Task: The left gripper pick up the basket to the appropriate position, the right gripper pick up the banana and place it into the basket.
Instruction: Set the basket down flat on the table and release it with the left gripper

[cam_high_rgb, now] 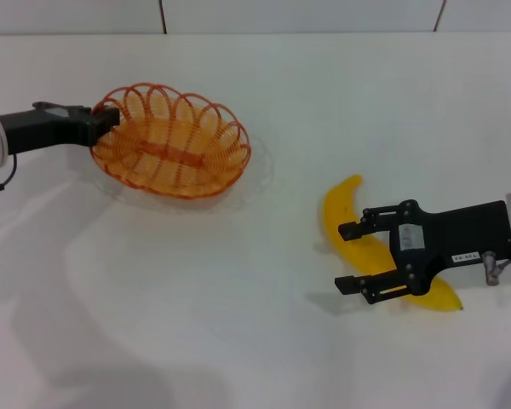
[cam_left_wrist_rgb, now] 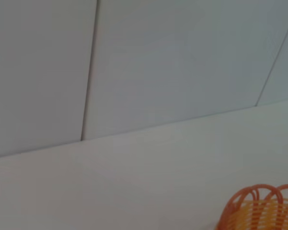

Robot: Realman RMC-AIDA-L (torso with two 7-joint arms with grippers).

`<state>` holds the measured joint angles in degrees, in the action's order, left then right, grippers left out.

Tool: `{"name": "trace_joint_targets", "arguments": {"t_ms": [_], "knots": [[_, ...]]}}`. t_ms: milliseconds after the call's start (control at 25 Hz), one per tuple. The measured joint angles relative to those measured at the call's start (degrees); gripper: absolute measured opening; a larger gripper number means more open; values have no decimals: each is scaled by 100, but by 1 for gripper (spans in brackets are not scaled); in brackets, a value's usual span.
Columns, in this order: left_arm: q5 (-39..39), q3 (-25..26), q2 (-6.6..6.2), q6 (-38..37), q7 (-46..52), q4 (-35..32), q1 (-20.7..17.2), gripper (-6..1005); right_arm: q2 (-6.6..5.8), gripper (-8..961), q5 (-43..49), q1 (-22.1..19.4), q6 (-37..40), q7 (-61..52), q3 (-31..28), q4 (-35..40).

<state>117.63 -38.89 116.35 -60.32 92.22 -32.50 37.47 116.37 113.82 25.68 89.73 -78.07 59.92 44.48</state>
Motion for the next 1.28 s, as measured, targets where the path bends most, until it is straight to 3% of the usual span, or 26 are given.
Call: {"name": "trace_joint_targets", "arguments": {"t_ms": [720, 1280], "knots": [[-511, 1, 7, 363, -508, 639, -79, 88, 0, 804, -60, 17, 18, -7, -35, -8], [-470, -46, 11, 451, -535, 661, -72, 110, 0, 795, -62, 17, 18, -7, 0, -10]]}}
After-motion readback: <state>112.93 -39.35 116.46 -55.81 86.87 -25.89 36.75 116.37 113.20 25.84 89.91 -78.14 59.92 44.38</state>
